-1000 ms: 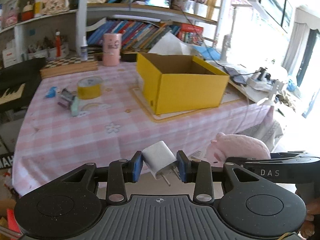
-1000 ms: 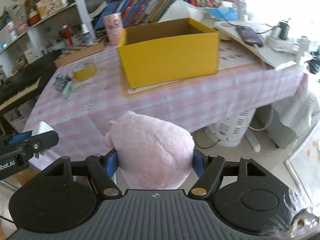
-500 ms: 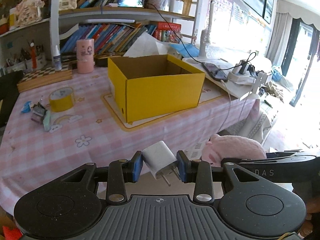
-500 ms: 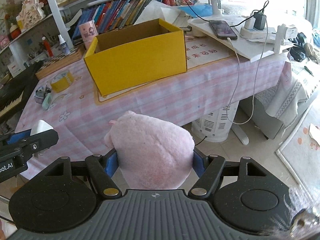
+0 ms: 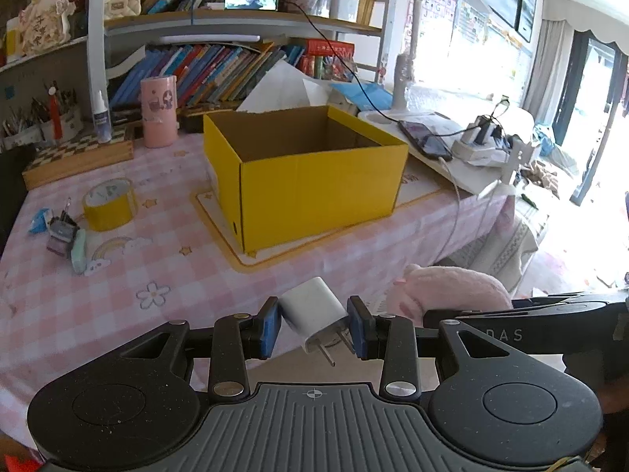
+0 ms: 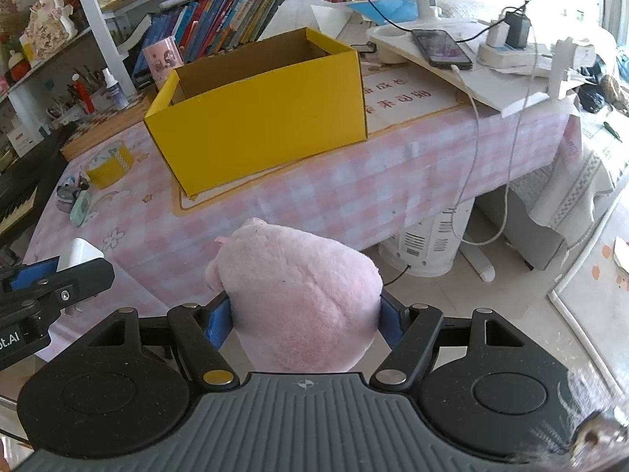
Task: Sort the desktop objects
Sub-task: 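Lift pig and charger and carry both toward the yellow box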
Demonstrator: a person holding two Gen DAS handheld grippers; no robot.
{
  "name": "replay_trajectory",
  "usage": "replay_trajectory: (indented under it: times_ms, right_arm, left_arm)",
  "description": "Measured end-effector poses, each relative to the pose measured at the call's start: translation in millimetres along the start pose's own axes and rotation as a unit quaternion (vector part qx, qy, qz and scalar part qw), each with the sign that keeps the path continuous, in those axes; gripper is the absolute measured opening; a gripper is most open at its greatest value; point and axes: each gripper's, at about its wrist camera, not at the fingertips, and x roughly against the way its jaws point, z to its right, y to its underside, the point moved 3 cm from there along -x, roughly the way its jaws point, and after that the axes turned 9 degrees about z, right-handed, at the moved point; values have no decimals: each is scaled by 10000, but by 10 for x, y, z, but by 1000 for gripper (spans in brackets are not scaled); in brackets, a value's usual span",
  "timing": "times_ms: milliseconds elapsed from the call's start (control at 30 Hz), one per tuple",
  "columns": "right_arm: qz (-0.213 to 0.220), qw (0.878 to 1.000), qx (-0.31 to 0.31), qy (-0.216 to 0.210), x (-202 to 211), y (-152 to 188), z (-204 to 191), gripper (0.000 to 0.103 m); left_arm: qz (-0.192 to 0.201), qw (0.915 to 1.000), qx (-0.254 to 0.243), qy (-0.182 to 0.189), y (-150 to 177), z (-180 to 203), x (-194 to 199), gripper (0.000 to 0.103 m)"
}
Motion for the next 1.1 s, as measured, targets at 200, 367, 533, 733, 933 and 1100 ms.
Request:
replay_trajectory:
  times_ms: [200,367,533,733,933,1100]
  right_arm:
    - [473,9988,-63,-58,-167,-305,95,69]
    - [1120,9936,-147,2,-217,-781,268,69]
    - [1488,9889,14,-1,-327,-1326,395,69]
    - [1770,9834,239,-329,-573,-1887,410,69]
    - [1799,9787,597,-794,-876,-2285,318,69]
    - [1623,9750,996,-1148,-1184,-2465,199,69]
  left_arm:
    - [212,9995,210,52,-316,-14,-249,36]
    - [619,9976,304,71,-719,66,-451,36]
    - [916,9955,209,-141,-1015,115,-717,36]
    - [1116,9916,38,-654,-1302,118,-1110,36]
    - [987,9884,-155,-1143,-1388,105,-1538,36]
    - [695,9881,-131,-1363,-1319,81,-1790,36]
